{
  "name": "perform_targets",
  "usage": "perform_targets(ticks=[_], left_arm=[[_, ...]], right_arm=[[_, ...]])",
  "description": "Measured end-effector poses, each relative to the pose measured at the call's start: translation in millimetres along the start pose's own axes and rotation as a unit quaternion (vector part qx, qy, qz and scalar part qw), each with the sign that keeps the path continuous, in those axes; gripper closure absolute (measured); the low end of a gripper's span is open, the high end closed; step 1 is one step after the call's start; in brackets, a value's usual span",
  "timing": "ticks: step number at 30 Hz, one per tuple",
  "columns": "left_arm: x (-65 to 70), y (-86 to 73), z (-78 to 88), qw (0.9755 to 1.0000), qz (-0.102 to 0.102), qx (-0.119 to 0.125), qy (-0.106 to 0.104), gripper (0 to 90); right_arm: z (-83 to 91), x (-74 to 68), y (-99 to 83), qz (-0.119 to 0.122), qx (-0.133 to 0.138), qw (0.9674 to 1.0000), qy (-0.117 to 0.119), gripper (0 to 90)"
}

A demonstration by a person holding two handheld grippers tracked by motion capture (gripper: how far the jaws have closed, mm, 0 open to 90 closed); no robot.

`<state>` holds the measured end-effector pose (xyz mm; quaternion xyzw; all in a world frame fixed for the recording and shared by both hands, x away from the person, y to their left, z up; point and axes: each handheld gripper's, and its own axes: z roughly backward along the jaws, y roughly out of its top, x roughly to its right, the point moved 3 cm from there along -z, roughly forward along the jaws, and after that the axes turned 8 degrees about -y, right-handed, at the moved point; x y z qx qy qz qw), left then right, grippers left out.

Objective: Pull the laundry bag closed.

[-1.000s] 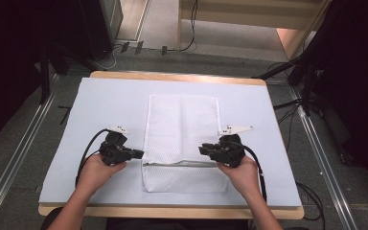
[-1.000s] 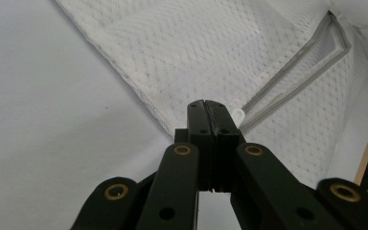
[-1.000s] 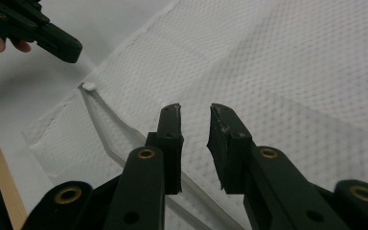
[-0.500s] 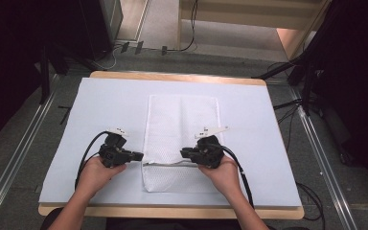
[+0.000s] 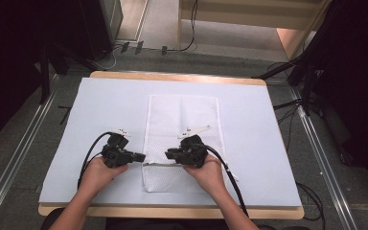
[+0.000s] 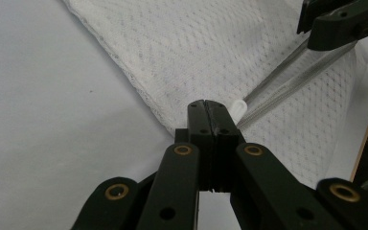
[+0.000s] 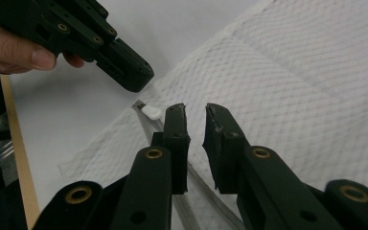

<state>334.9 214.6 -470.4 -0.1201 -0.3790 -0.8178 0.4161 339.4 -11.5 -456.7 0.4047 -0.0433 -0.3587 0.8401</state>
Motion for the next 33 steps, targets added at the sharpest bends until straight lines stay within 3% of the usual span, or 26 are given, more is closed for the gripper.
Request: perform_targets(ticks=[5, 10, 27, 33], left_arm=[[-4.0, -1.1, -2.6, 0.9999, 0.007, -0.010, -0.002, 90.0], [-3.1, -1.5, -5.4, 0.9999, 0.003, -0.016, -0.006, 90.0], [-2.6, -3.8, -9.2, 0.9998, 0.009, -0.018, -0.010, 90.0], [0.2, -3.5, -10.2, 0.9997, -0.005, -0.023, 0.006, 90.0]], right_arm=[[-8.9, -5.3, 1.5, 0.005, -0.004, 1.0000, 0.007, 80.3], [-21.7, -14.1, 0.0, 0.007, -0.025, 0.9995, 0.016, 79.1], [-49.3, -25.6, 0.0, 0.016, -0.054, 0.9979, 0.031, 76.4], [-53.8, -28.2, -2.2, 0.018, -0.060, 0.9976, 0.030, 78.4]])
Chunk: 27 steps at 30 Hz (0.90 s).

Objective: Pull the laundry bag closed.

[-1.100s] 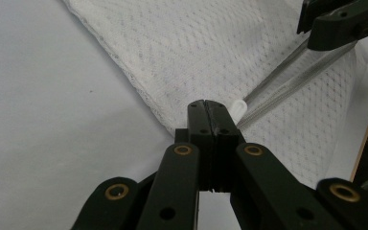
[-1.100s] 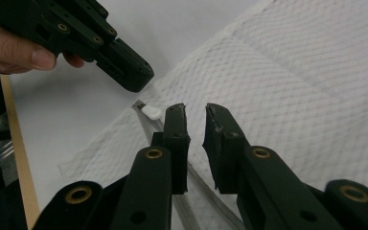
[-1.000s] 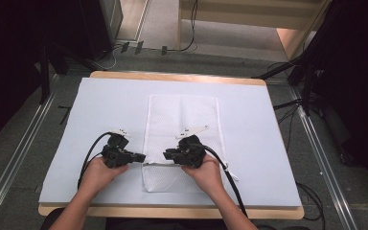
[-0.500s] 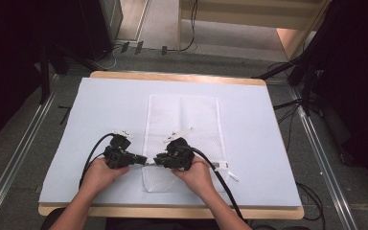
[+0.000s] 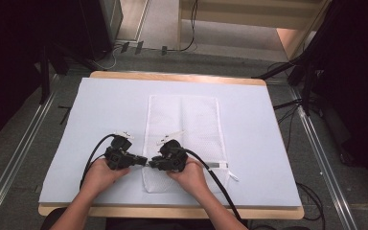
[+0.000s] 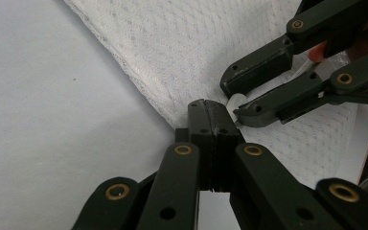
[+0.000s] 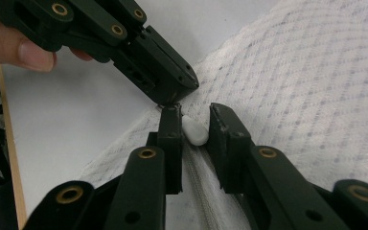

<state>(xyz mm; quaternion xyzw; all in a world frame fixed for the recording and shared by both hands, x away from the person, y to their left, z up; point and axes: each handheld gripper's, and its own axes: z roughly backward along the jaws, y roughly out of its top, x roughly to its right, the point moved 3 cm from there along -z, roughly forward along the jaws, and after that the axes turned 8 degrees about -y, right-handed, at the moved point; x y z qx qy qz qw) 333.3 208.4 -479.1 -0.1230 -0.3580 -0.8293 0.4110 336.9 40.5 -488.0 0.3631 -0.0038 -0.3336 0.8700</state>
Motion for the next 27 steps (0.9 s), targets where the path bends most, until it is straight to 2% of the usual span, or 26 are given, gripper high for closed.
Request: perform_targets(ticks=[5, 18, 19, 23, 27], left_arm=[[-0.3, 0.1, -0.2, 1.0000, 0.003, 0.001, -0.003, 90.0], [-1.2, -0.2, 0.2, 0.9999, 0.009, 0.001, -0.008, 90.0], [-1.4, -0.1, 0.2, 0.9999, 0.010, 0.001, -0.009, 90.0], [-1.7, -0.2, 0.5, 0.9999, 0.009, -0.001, -0.009, 90.0], [-1.9, 0.0, 0.5, 0.9999, 0.010, -0.001, -0.008, 90.0]], right_arm=[[0.7, -2.6, -0.6, 0.013, -0.001, 0.9999, -0.003, 80.0], [6.2, -7.7, -7.6, 0.009, -0.005, 0.9998, 0.015, 77.1], [6.4, -7.4, -10.8, 0.014, -0.008, 0.9998, 0.009, 77.9], [7.2, -4.8, -13.4, 0.008, -0.002, 0.9999, 0.013, 81.7], [6.2, -4.5, -12.4, 0.011, 0.000, 0.9999, 0.011, 83.9]])
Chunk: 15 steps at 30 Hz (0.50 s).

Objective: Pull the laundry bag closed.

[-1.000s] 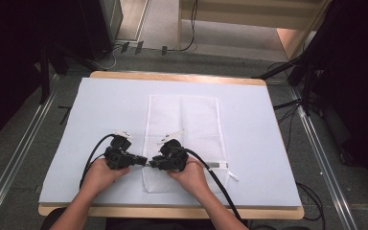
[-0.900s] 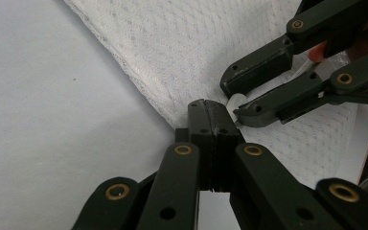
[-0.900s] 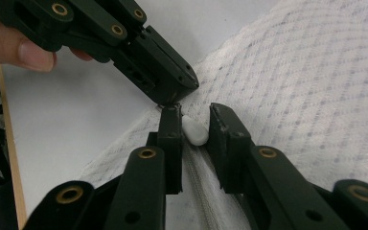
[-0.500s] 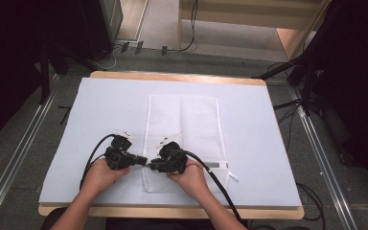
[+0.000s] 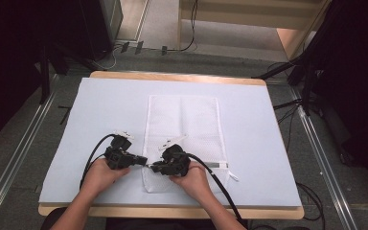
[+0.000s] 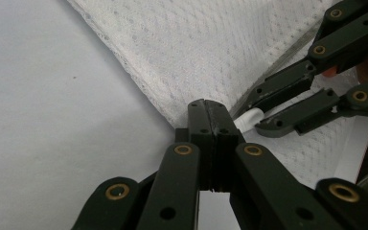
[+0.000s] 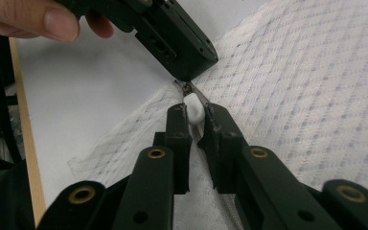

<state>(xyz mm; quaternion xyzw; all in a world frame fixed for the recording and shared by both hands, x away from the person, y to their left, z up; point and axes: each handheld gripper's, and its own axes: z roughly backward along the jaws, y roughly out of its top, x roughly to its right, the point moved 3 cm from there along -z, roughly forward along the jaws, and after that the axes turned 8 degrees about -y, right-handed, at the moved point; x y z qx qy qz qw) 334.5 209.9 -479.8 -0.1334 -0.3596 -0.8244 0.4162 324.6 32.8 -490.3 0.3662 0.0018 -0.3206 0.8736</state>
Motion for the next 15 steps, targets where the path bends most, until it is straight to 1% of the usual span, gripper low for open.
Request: perform_targets(ticks=[1, 2, 5, 7, 10, 13, 15], left_arm=[[0.0, 0.0, -0.2, 1.0000, 0.001, 0.001, -0.001, 90.0], [0.1, 0.0, -0.3, 1.0000, 0.001, 0.002, -0.002, 90.0], [-0.2, 0.0, -0.1, 1.0000, 0.003, 0.002, -0.002, 90.0], [-0.5, -0.1, 0.1, 1.0000, 0.002, 0.001, -0.003, 90.0], [0.1, 0.0, -0.6, 1.0000, 0.004, 0.004, -0.002, 90.0], [0.0, 0.0, -0.7, 1.0000, 0.004, 0.004, -0.003, 90.0], [-0.3, -0.4, -0.8, 1.0000, 0.003, 0.006, -0.004, 90.0]], right_arm=[[-0.3, 0.3, 0.5, 0.001, 0.001, 1.0000, 0.000, 83.8], [-0.8, 1.1, 1.4, -0.009, 0.001, 1.0000, 0.003, 83.2], [-1.5, 1.4, 2.3, -0.010, 0.002, 0.9999, 0.006, 83.3], [-2.7, 0.4, 3.4, -0.007, 0.001, 1.0000, 0.004, 84.5], [-3.7, -1.9, 6.8, -0.007, 0.007, 0.9999, 0.006, 85.5], [-5.5, -4.3, 9.1, 0.000, 0.003, 1.0000, 0.002, 87.8], [-6.0, -4.6, 8.9, -0.002, 0.002, 1.0000, 0.002, 87.8]])
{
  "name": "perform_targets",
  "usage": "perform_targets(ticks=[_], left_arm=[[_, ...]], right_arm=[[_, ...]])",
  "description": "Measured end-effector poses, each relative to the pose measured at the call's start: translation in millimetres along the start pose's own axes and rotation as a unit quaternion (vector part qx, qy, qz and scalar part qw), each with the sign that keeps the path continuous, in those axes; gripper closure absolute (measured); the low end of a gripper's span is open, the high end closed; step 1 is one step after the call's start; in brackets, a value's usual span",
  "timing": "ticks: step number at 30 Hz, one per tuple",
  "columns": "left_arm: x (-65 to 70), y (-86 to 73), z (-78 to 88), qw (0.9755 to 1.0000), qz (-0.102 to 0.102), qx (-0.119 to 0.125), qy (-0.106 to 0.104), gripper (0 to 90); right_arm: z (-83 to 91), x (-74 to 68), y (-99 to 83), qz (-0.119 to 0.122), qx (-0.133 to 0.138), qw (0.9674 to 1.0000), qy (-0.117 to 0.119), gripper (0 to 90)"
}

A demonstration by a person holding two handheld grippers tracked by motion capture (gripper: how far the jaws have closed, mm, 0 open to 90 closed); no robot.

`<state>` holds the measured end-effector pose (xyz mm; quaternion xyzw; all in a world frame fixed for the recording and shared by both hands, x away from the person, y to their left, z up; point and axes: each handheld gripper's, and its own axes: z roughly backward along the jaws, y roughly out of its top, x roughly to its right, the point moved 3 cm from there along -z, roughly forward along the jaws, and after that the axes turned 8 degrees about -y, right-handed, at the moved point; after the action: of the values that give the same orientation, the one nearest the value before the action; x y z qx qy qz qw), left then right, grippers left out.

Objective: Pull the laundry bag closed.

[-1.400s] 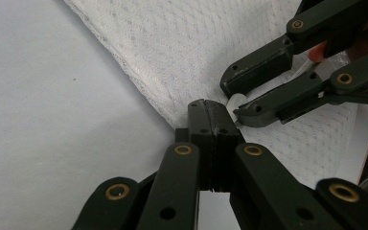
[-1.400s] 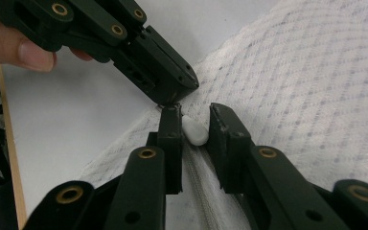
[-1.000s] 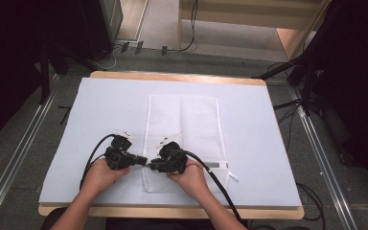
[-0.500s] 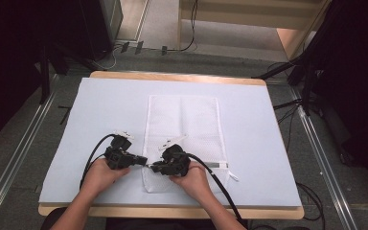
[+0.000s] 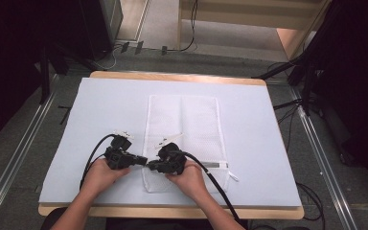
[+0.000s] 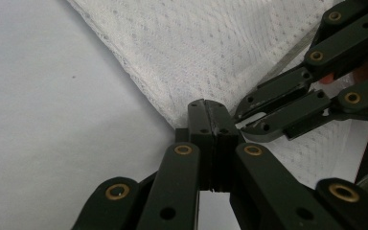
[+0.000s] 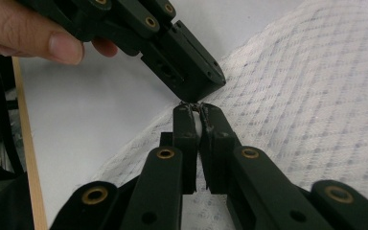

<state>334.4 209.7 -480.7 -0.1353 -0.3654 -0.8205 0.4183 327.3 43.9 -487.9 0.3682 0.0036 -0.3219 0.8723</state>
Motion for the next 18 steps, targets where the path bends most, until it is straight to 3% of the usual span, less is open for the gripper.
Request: perform_targets(ticks=[5, 18], left_arm=[[0.2, 1.4, -1.1, 1.0000, 0.008, 0.003, 0.001, 90.0], [3.5, 1.4, -2.7, 0.9999, -0.006, -0.003, 0.016, 90.0]], right_arm=[[-2.7, 0.3, -1.1, -0.007, 0.000, 1.0000, 0.002, 87.4], [-1.1, 0.1, -1.7, -0.003, -0.002, 1.0000, -0.007, 88.4]])
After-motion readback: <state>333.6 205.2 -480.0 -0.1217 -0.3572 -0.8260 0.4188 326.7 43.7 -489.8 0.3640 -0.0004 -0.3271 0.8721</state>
